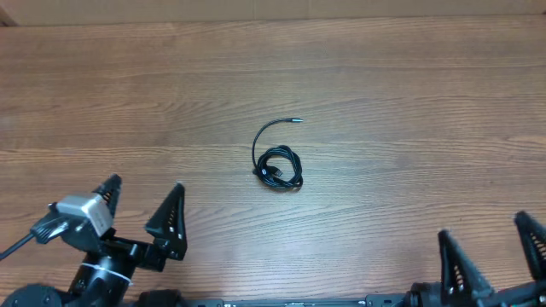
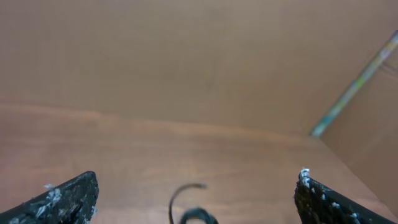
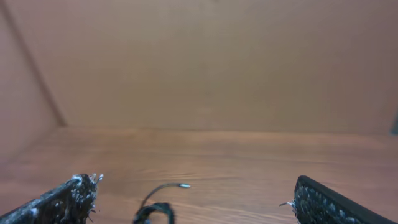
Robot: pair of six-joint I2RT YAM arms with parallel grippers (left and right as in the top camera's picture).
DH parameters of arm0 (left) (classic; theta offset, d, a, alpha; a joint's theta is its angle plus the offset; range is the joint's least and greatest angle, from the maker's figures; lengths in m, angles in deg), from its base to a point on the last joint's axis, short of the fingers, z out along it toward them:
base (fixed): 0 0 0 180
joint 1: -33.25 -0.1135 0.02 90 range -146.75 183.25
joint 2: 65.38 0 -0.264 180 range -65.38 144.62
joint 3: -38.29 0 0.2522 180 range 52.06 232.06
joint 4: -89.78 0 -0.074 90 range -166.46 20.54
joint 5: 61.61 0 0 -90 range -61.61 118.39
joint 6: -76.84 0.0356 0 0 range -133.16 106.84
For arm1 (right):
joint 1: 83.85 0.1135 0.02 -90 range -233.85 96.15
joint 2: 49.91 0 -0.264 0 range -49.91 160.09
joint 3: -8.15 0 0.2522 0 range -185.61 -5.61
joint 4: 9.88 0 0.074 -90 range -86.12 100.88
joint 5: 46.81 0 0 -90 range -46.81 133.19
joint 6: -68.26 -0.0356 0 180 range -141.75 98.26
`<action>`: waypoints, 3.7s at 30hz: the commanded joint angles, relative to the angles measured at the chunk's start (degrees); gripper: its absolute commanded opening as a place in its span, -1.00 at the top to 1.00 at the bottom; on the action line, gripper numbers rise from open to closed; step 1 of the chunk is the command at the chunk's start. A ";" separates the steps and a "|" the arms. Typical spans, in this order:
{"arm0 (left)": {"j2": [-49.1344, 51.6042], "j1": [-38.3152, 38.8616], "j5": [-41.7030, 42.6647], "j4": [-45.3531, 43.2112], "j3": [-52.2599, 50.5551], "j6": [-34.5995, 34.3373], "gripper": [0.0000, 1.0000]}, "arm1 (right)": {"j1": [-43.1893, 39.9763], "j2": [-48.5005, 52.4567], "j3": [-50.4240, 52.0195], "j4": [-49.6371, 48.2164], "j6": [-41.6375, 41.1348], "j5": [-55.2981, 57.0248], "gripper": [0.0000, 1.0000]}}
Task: Untangle cables
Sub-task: 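Move the left gripper forward to the black cable coil, then grasp the black cable coil with the left gripper and lift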
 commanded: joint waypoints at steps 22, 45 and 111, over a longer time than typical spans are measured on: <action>3.26 -0.20 -0.17 -3.48 -22.05 -13.31 -0.99 | -0.04 0.42 -0.39 -4.00 -0.20 -4.96 -1.00; 61.66 17.57 31.43 -51.93 -28.24 -20.13 -1.00 | -0.04 0.48 -0.33 -3.58 -0.17 -4.28 -1.00; 67.93 22.34 -4.72 -24.02 -15.54 -8.20 -0.56 | -0.04 0.61 2.36 -2.23 -0.17 -7.13 -1.00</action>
